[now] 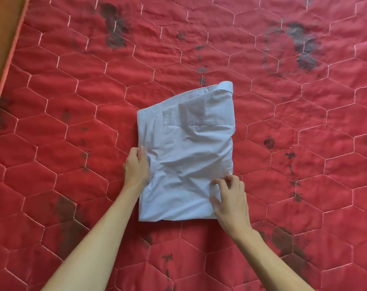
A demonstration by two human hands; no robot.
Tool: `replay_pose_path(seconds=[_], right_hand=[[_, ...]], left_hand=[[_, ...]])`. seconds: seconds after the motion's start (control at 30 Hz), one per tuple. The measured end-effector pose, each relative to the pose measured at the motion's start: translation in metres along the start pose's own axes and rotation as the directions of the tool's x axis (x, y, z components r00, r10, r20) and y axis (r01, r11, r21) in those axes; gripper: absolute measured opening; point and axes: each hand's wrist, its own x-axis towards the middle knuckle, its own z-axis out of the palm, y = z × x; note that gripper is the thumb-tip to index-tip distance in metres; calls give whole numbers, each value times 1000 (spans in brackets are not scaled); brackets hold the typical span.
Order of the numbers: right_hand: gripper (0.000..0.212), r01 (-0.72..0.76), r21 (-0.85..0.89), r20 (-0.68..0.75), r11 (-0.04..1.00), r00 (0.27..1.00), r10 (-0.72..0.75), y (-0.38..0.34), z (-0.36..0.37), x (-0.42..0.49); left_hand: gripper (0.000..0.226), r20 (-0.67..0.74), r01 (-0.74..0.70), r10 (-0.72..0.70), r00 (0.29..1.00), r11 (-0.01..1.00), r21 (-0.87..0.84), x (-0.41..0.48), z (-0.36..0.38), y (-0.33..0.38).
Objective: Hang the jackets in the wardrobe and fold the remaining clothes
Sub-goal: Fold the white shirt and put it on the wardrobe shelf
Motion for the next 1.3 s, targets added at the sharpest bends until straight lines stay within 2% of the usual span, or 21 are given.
replay_pose_path(seconds=[0.1,0.2,0.33,0.43,0.5,0.6,0.63,0.73,0.8,0.9,0.97,1.03,1.07,1.13,1.23,1.3], right_hand=[[47,9,38,11,999,1000,-10,2,-1,-3],[52,-9,79,20,997,1000,8,1,-3,-9],[69,-109,139,-11,984,994,111,3,-4,-16],[79,-289,310,51,906,956,287,5,-9,-18],[66,-356,333,140,873,934,328,8,-12,-18],[32,-425,314,258,849,899,354,13,-19,-18],[24,-454,309,303,836,880,366,14,-23,-17],[13,-527,312,403,791,827,392,18,-38,-21],[14,-573,341,449,745,796,407,21,-46,-30],[23,-619,375,511,690,759,404,26,-52,-50],[51,-642,426,547,638,744,384,32,-52,-66],[81,-604,490,553,628,773,312,34,-58,-80],[88,-563,533,539,632,802,259,33,-63,-86],[84,-473,617,475,629,861,182,28,-80,-89],[46,-423,695,436,581,891,127,17,-105,-72],[32,-387,718,423,578,903,79,9,-118,-53]], left_hand=[[39,126,-30,23,992,998,52,-11,-3,-6],[23,184,-52,41,982,997,55,-16,-11,-26],[6,12,65,-64,998,994,-88,-18,-20,-41],[12,-87,37,-36,996,999,9,-28,-26,-53],[35,-45,56,-51,998,991,125,-46,-30,-56],[64,135,98,-138,981,958,269,-75,-25,-67],[64,185,115,-175,967,947,299,-84,-24,-70],[34,207,182,-225,952,961,208,-98,-23,-86],[27,236,291,-320,917,945,151,-105,-26,-90],[30,391,425,-453,801,891,161,-118,-37,-93],[24,503,493,-504,702,854,168,-127,-51,-86],[23,591,553,-507,627,825,121,-134,-66,-76],[23,611,562,-487,625,823,81,-137,-73,-71],[25,590,549,-436,679,835,-15,-141,-82,-61],[43,459,474,-343,819,857,-204,-138,-90,-43],[52,409,395,-262,874,873,-286,-129,-93,-25]])
